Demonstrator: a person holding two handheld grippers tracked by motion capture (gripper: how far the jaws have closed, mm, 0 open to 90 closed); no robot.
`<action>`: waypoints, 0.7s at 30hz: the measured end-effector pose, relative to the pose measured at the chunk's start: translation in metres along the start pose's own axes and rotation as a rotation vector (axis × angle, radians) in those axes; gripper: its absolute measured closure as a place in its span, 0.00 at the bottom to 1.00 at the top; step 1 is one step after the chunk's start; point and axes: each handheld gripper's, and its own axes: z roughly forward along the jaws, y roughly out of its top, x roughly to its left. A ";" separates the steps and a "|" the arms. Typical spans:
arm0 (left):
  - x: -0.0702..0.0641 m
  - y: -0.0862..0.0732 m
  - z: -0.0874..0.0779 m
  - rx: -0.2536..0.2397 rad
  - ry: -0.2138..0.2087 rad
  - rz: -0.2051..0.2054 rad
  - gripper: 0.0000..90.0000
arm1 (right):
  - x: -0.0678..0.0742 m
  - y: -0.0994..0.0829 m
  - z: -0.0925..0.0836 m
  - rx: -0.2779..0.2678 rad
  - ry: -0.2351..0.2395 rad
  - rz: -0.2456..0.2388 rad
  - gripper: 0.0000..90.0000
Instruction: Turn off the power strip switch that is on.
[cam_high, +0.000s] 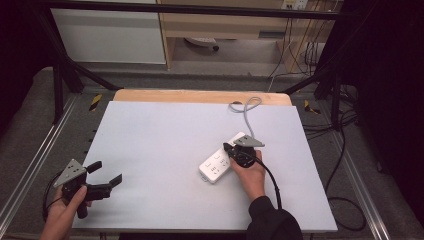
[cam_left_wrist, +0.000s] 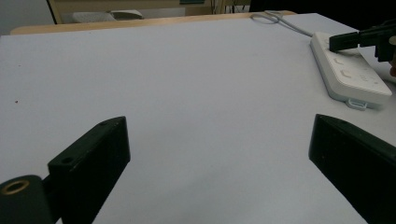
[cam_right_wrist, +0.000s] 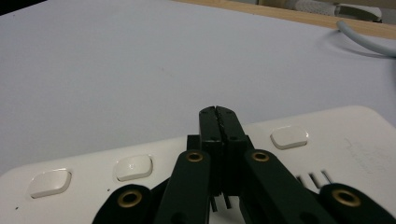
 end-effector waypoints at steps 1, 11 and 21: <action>0.000 0.000 0.000 0.000 0.000 0.000 0.06 | 0.000 0.000 0.000 0.000 -0.001 -0.002 1.00; 0.000 0.000 0.000 0.003 0.000 -0.001 0.06 | 0.000 0.000 0.000 0.003 0.001 -0.005 1.00; 0.000 0.000 0.000 0.002 0.001 -0.001 0.06 | 0.000 0.000 0.000 0.007 0.003 -0.006 1.00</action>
